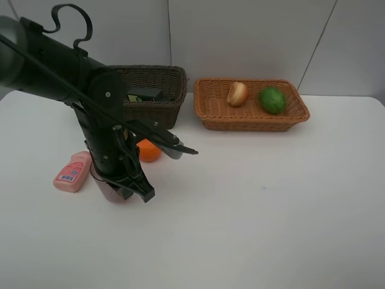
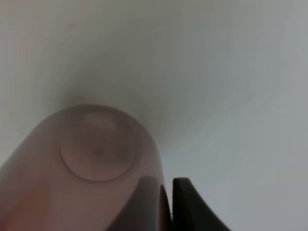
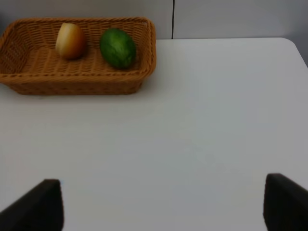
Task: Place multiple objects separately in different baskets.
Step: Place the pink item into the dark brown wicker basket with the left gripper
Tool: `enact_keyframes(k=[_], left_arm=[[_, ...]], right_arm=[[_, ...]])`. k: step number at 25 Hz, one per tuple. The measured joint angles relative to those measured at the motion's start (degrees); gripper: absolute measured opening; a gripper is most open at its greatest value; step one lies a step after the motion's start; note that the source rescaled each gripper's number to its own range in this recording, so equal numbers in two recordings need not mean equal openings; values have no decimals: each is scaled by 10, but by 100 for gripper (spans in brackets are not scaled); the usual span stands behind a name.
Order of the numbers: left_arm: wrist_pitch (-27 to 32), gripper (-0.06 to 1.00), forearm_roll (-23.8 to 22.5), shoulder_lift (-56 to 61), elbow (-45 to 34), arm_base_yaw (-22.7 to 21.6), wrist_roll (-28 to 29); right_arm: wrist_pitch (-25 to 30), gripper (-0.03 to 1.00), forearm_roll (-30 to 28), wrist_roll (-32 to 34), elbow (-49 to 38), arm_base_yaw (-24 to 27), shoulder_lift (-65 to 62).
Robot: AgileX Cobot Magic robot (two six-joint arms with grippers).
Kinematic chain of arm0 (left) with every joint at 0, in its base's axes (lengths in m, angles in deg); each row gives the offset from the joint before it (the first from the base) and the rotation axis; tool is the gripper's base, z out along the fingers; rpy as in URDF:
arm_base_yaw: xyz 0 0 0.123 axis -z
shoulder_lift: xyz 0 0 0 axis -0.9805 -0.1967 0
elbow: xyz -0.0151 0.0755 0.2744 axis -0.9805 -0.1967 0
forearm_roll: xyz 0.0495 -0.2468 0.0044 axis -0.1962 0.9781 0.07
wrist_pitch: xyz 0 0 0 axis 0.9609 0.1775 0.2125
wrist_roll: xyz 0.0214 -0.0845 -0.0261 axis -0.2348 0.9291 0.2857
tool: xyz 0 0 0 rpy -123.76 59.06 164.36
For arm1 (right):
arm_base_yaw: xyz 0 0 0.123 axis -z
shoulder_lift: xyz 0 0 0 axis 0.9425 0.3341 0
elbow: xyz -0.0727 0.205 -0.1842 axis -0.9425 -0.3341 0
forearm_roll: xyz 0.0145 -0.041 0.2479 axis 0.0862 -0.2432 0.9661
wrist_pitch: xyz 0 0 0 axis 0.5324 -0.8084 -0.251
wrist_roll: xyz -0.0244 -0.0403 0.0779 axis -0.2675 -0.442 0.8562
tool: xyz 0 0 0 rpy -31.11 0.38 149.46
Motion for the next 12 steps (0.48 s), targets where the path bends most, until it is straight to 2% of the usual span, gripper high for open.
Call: enact_keyframes(k=[12], left_arm=[[18, 0, 1, 103, 0, 0, 23]], right_arm=[[0, 83, 0, 0, 0, 0, 0]])
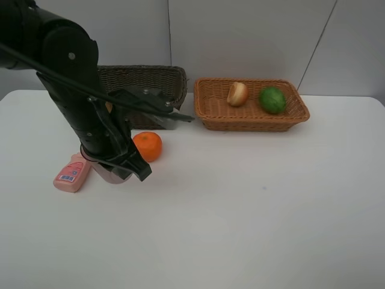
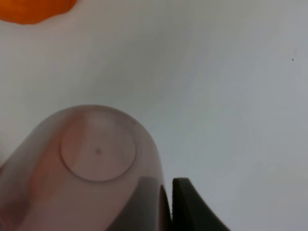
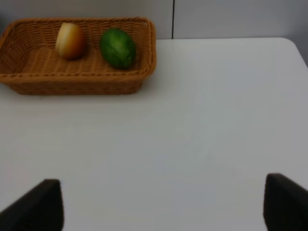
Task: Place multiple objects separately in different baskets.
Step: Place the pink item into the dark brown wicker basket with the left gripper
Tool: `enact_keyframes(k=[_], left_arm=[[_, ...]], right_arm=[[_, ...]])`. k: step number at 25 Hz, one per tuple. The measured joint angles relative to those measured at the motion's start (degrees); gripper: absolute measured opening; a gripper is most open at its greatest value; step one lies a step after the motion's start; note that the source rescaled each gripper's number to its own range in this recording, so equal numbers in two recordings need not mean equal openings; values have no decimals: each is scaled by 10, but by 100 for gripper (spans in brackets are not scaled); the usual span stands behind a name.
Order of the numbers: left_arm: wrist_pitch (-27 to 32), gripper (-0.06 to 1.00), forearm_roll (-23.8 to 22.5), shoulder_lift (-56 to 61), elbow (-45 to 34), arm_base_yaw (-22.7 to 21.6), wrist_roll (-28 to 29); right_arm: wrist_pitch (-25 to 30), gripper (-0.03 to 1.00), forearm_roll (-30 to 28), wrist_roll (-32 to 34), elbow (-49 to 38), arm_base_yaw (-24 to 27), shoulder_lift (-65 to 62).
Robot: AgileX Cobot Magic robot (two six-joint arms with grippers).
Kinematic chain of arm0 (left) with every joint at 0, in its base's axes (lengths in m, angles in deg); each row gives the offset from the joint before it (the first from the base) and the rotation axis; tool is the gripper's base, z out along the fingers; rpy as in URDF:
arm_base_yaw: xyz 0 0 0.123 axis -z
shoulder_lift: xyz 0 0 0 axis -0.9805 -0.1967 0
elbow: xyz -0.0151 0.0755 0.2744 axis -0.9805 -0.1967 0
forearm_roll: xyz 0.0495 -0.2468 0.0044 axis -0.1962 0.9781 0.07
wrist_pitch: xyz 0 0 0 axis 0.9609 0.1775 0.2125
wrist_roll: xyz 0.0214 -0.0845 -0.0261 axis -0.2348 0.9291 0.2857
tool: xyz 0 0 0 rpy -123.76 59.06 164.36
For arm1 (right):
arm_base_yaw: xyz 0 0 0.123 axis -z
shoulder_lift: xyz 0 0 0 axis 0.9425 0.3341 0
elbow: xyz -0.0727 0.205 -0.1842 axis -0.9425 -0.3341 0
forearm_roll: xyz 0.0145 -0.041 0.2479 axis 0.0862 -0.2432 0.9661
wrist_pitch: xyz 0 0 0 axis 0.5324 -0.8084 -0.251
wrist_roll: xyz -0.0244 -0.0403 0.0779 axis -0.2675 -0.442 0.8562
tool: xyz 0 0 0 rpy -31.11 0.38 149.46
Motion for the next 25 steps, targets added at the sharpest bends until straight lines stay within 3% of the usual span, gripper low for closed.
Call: enact_keyframes(k=[10, 18, 25], left_arm=[[22, 0, -10, 36, 22, 0, 6], [49, 0, -75, 37, 137, -17, 10], [46, 0, -178, 37, 208, -76, 90]], right_arm=[[0, 83, 0, 0, 0, 0, 0], [0, 83, 0, 0, 0, 0, 0], [0, 83, 0, 0, 0, 0, 0]])
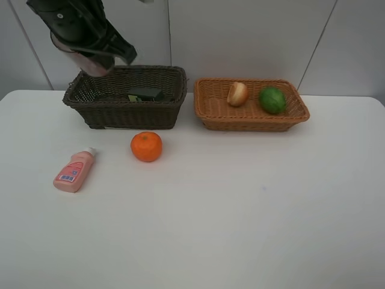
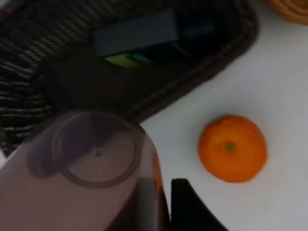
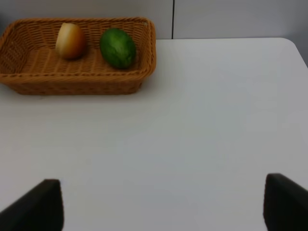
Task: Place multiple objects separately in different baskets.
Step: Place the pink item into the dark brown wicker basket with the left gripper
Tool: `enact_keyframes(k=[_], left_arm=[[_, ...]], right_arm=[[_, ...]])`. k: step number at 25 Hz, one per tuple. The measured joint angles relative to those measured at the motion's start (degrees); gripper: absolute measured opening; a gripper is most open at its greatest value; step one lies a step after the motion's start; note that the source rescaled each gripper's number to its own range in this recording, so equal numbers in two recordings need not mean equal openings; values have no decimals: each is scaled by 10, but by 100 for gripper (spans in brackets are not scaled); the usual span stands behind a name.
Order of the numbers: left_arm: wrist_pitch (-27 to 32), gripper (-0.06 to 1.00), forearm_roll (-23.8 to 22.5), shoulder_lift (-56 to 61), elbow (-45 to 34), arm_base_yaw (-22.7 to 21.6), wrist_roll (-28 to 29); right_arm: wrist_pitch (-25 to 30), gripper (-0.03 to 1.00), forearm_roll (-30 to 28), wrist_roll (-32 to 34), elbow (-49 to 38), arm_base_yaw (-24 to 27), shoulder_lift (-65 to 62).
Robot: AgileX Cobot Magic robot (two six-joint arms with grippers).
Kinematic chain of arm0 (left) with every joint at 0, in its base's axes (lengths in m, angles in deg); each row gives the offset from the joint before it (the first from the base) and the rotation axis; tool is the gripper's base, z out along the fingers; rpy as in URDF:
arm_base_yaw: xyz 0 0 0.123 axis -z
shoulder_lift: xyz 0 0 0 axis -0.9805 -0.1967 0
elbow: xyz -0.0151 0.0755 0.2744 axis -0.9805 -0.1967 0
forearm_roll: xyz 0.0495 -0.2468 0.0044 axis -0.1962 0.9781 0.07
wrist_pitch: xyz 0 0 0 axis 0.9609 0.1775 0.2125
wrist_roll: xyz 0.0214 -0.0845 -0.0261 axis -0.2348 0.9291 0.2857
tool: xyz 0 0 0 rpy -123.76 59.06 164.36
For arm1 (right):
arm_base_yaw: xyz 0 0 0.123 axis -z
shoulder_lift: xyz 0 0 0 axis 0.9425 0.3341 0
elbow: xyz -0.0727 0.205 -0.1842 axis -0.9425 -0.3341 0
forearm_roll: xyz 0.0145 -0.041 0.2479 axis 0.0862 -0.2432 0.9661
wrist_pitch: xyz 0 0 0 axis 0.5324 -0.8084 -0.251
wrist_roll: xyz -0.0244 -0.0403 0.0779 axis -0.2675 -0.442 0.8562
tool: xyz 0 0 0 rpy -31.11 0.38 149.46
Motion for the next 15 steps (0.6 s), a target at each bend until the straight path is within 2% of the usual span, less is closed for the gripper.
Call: enact_keyframes(k=[4, 10, 15], left_arm=[[-30, 0, -46, 0, 11, -50, 58], [-82, 0, -56, -24, 11, -116, 107], [-133, 0, -56, -78, 11, -143, 149]], right_arm=[[0, 83, 0, 0, 0, 0, 0], [0, 83, 0, 0, 0, 0, 0], [0, 83, 0, 0, 0, 0, 0]])
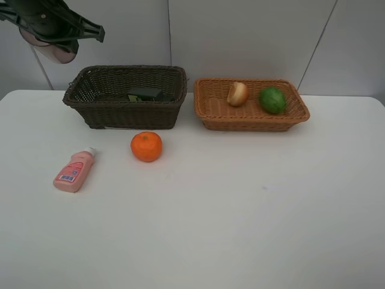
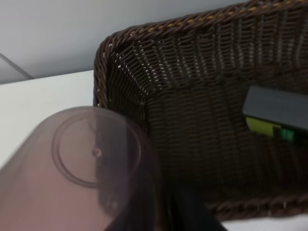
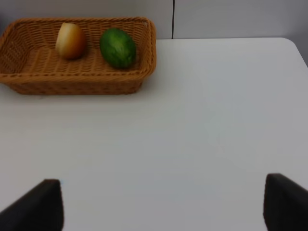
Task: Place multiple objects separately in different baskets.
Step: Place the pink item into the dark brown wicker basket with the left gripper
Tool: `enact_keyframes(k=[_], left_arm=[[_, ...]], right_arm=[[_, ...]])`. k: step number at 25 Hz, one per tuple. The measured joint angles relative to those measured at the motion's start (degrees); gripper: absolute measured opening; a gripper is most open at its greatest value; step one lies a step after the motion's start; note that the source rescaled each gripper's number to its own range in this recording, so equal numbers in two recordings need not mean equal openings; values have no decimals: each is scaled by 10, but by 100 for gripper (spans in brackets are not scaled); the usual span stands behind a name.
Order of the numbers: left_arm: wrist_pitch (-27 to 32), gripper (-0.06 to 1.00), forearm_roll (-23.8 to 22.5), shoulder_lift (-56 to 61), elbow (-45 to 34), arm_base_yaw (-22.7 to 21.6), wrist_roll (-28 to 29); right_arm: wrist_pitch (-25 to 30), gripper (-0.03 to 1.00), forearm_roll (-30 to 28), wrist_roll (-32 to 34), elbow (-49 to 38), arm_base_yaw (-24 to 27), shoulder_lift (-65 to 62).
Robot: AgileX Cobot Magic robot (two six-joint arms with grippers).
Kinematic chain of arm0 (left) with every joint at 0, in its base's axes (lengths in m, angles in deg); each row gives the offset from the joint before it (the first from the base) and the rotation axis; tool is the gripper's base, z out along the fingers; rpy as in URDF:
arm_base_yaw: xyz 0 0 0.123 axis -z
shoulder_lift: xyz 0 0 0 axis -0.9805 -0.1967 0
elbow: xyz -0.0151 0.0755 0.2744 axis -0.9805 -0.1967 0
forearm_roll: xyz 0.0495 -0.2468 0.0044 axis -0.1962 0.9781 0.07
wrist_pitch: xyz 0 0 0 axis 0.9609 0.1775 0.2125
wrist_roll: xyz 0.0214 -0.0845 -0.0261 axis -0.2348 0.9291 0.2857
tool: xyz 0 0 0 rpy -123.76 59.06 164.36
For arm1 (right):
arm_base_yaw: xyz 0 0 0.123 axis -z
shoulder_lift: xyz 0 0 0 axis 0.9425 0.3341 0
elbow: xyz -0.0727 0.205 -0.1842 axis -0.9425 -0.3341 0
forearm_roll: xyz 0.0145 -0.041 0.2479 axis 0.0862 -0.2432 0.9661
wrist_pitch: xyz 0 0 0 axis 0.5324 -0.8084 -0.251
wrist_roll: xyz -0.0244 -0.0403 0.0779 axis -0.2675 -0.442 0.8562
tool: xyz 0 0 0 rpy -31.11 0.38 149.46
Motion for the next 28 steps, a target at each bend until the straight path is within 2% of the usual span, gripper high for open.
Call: enact_keyframes(k=[3, 8, 16, 28], left_arm=[[-52, 0, 0, -36, 0, -2, 31], [-128, 0, 0, -96, 4, -2, 45], [-138, 0, -3, -183, 58, -7, 62], [-149, 1, -4, -200, 67, -8, 65]], right_arm=[[0, 83, 0, 0, 0, 0, 0], [0, 83, 0, 0, 0, 0, 0], [0, 83, 0, 0, 0, 0, 0], [0, 83, 0, 0, 0, 0, 0]])
